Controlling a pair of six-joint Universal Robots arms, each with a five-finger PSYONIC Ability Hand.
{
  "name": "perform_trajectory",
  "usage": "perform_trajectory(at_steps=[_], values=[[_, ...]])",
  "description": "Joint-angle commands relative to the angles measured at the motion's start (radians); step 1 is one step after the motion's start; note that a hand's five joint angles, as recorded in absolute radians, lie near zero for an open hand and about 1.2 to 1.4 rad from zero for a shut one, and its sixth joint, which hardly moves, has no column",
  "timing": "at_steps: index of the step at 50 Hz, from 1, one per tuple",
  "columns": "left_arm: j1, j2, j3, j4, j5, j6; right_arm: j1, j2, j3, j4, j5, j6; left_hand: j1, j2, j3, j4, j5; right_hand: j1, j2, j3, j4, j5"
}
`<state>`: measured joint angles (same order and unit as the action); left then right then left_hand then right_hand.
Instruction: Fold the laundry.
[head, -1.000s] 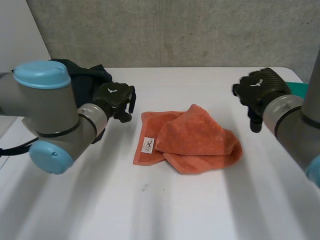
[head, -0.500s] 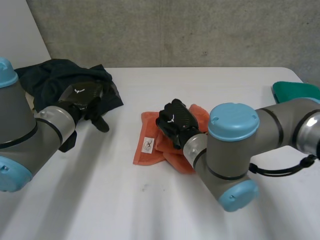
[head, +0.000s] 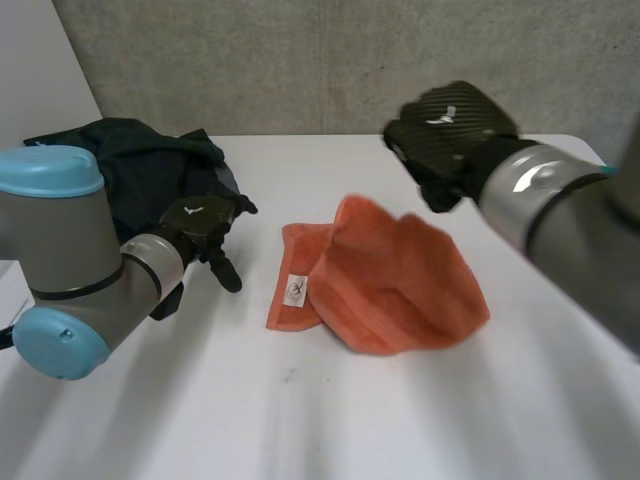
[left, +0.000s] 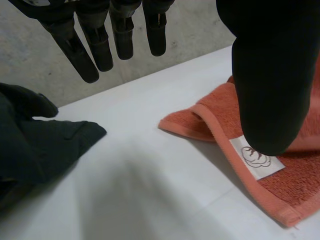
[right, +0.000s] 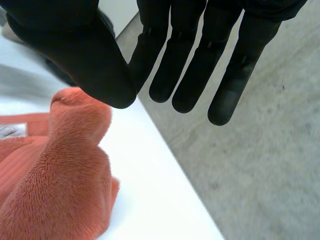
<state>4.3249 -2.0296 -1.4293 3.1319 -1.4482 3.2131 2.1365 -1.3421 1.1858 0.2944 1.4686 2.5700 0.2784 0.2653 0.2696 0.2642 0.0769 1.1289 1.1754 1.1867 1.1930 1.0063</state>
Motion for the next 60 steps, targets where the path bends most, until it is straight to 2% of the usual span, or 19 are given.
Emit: perform_trajectory(at_steps=[1, 7, 10, 11, 12, 15, 20, 24, 31, 33, 35, 36, 37, 38, 44, 46, 50, 54, 60], values=[[-0.022, -0.020, 0.001, -0.024, 0.000, 0.001, -0.205, -0.045, 0.109, 0.227, -0.047, -0.106, -0.003, 0.010, 0.005, 0.011, 0.024, 0.267, 0.221, 0.210, 0.203, 0.215], [-0.076, -0.032, -0.013, -0.018, -0.008, 0.014, -0.320, 0.010, 0.261, 0.091, -0.036, -0.159, 0.020, 0.033, 0.029, 0.034, 0.047, 0.267, 0.221, 0.210, 0.203, 0.215], [-0.088, -0.040, -0.007, -0.021, -0.014, 0.028, -0.311, 0.020, 0.291, 0.005, -0.016, -0.131, 0.038, 0.051, 0.047, 0.052, 0.065, -0.137, -0.183, -0.194, -0.201, -0.189], [-0.088, -0.040, -0.007, -0.020, -0.021, 0.031, -0.282, 0.015, 0.302, -0.018, -0.013, -0.104, 0.049, 0.062, 0.058, 0.064, 0.076, -0.411, -0.458, -0.469, -0.475, -0.463], [-0.088, -0.037, -0.007, -0.018, -0.026, 0.028, -0.261, 0.011, 0.305, -0.024, -0.013, -0.090, 0.058, 0.071, 0.067, 0.072, 0.085, -0.536, -0.583, -0.594, -0.600, -0.588], [-0.080, -0.015, -0.011, -0.018, -0.052, 0.028, -0.143, -0.023, 0.325, -0.050, -0.011, -0.045, 0.073, 0.086, 0.082, 0.087, 0.100, -0.743, -0.789, -0.800, -0.807, -0.794], [-0.057, 0.032, -0.028, -0.018, -0.067, 0.025, 0.014, -0.026, 0.340, -0.127, -0.007, -0.005, 0.073, 0.086, 0.082, 0.087, 0.100, -0.778, -0.825, -0.836, -0.842, -0.830], [-0.031, 0.069, -0.056, -0.018, -0.060, 0.024, 0.108, 0.063, 0.341, -0.236, 0.010, -0.004, 0.070, 0.083, 0.079, 0.084, 0.097, -0.796, -0.842, -0.854, -0.860, -0.848], [0.002, 0.098, -0.097, -0.018, -0.034, 0.022, 0.175, 0.279, 0.279, -0.449, 0.120, -0.073, 0.070, 0.083, 0.079, 0.084, 0.097, -0.784, -0.831, -0.842, -0.848, -0.836], [0.009, 0.098, -0.103, -0.018, -0.028, 0.022, 0.181, 0.339, 0.250, -0.500, 0.148, -0.109, 0.070, 0.083, 0.079, 0.084, 0.097, -0.673, -0.720, -0.731, -0.737, -0.725], [0.010, 0.095, -0.105, -0.018, -0.026, 0.022, 0.180, 0.366, 0.229, -0.523, 0.157, -0.134, 0.067, 0.080, 0.076, 0.081, 0.094, -0.410, -0.457, -0.468, -0.474, -0.462], [0.012, 0.092, -0.103, -0.018, -0.024, 0.024, 0.178, 0.374, 0.215, -0.528, 0.156, -0.151, 0.064, 0.077, 0.073, 0.078, 0.091, 0.065, 0.019, 0.008, 0.001, 0.014], [0.013, 0.091, -0.102, -0.018, -0.024, 0.022, 0.180, 0.373, 0.210, -0.528, 0.156, -0.157, 0.064, 0.077, 0.073, 0.078, 0.091, 0.265, 0.219, 0.208, 0.201, 0.213], [0.013, 0.088, -0.099, -0.018, -0.024, 0.022, 0.178, 0.370, 0.206, -0.526, 0.154, -0.165, 0.061, 0.074, 0.070, 0.075, 0.088, 0.267, 0.221, 0.210, 0.203, 0.215], [0.015, 0.034, -0.037, -0.001, -0.009, 0.028, 0.194, 0.213, 0.201, -0.494, 0.139, -0.113, 0.011, 0.024, 0.020, 0.026, 0.038, 0.267, 0.221, 0.210, 0.203, 0.215], [0.009, -0.018, 0.033, -0.001, 0.008, 0.021, 0.191, 0.079, 0.183, -0.433, 0.092, -0.022, 0.006, 0.019, 0.014, 0.020, 0.032, 0.267, 0.221, 0.210, 0.203, 0.215], [-0.010, -0.090, 0.139, -0.019, 0.040, 0.019, 0.172, -0.044, 0.138, -0.278, -0.009, 0.083, -0.012, 0.001, -0.003, 0.002, 0.015, 0.267, 0.221, 0.210, 0.203, 0.215], [-0.040, -0.165, 0.237, -0.061, 0.055, 0.011, 0.135, -0.121, 0.091, -0.141, -0.099, 0.185, -0.077, -0.064, -0.068, -0.062, -0.050, 0.267, 0.221, 0.210, 0.203, 0.215], [-0.100, -0.248, 0.328, -0.147, 0.075, -0.027, 0.079, -0.210, 0.038, -0.074, -0.172, 0.332, -0.104, -0.091, -0.095, -0.090, -0.077, 0.267, 0.221, 0.210, 0.203, 0.215]])
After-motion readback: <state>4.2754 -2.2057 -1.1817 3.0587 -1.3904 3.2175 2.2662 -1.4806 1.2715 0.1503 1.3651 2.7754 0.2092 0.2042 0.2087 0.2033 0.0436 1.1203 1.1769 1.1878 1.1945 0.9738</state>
